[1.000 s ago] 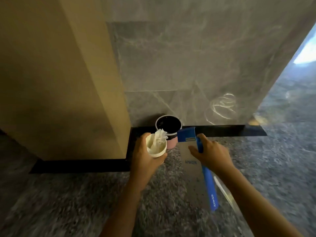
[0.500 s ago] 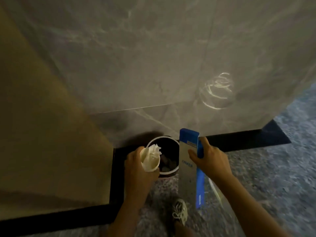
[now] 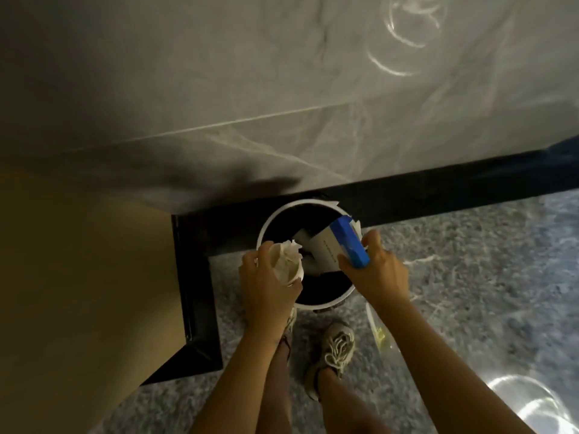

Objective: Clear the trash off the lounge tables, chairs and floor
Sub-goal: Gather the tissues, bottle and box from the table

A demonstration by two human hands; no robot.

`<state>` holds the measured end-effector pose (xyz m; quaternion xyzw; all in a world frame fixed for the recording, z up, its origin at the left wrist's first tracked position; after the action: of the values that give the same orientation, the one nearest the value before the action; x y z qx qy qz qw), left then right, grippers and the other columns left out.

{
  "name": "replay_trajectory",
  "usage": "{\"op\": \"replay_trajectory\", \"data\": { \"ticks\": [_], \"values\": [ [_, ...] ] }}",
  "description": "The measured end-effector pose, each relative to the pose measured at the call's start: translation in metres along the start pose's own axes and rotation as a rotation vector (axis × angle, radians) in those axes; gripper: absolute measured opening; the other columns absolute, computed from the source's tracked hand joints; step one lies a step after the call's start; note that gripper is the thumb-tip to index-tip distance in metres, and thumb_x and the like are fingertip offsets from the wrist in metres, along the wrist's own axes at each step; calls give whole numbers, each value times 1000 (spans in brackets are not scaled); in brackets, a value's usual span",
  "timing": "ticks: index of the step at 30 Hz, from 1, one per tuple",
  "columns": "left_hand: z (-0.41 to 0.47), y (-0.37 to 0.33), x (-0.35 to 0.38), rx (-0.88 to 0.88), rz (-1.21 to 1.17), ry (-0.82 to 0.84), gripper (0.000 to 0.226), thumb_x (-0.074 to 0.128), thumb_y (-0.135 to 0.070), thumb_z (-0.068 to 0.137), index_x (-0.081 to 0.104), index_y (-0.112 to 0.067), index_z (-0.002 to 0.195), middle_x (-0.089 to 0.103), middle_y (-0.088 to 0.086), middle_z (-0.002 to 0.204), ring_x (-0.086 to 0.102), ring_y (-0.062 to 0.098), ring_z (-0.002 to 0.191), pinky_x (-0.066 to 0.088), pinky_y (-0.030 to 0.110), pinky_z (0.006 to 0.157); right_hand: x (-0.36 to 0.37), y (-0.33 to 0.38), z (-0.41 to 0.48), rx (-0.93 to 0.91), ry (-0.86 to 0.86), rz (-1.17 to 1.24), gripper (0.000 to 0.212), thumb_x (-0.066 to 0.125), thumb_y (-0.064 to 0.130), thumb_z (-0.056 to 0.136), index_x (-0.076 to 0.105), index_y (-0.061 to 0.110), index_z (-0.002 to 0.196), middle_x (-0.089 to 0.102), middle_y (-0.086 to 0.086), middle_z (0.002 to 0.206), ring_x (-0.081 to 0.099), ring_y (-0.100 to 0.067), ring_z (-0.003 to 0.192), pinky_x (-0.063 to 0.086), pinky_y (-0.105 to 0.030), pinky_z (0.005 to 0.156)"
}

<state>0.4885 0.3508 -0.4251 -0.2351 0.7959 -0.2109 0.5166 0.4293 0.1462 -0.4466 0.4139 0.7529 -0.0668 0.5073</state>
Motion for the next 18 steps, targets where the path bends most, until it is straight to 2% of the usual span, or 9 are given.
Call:
{"op": "replay_trajectory", "data": {
  "ticks": [5, 7, 10, 14, 16, 18],
  "values": [
    [38, 42, 50, -47, 70, 101, 69, 78, -19, 67, 44, -23, 127, 43, 5, 126, 45, 24, 112, 48, 33, 83, 66, -13, 33, 84, 30, 37, 42, 60, 48, 82, 40, 20, 104, 63, -4, 84, 59, -22, 67, 52, -37, 61],
    [49, 52, 66, -68, 66, 146, 70, 76, -15, 67, 43, -22, 128, 41, 7, 127, 43, 26, 114, 49, 41, 85, 81, -20, 42, 107, 43, 51, 48, 61, 49, 82, 43, 18, 114, 66, -5, 95, 63, -26, 77, 51, -36, 64],
    [61, 56, 83, -61, 120, 190, 70, 75, -15, 69, 41, -20, 130, 38, 8, 130, 39, 28, 117, 48, 40, 84, 85, -31, 44, 168, 53, 76, 56, 60, 52, 82, 41, 22, 125, 65, -4, 107, 63, -26, 91, 52, -37, 69],
    [72, 46, 97, -9, 170, 218, 68, 76, -17, 70, 41, -16, 129, 39, 11, 129, 39, 30, 117, 43, 34, 82, 56, -33, 35, 165, -18, 161, 48, 60, 49, 83, 43, 25, 121, 63, 3, 100, 61, -18, 82, 52, -35, 63],
    [78, 42, 103, -4, 180, 229, 69, 77, -20, 71, 40, -15, 130, 39, 11, 129, 40, 28, 115, 42, 32, 82, 33, -30, 33, 155, -87, 233, 46, 61, 46, 83, 44, 26, 119, 59, 8, 93, 61, -16, 72, 52, -34, 55],
    [83, 39, 110, -4, 181, 248, 71, 77, -21, 71, 40, -14, 131, 40, 13, 128, 41, 30, 115, 42, 34, 85, 8, -25, 34, 132, -180, 306, 45, 62, 45, 82, 46, 24, 119, 56, 11, 87, 61, -14, 66, 49, -29, 54]
  ]
}}
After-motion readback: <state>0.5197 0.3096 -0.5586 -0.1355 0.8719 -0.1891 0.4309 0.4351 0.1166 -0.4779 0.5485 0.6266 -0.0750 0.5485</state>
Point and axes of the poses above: each hand's wrist, its own z-axis towards the middle knuckle, its own x-axis out of the palm, y = z × x, the point moved 7 cm from there along z, towards the middle knuckle
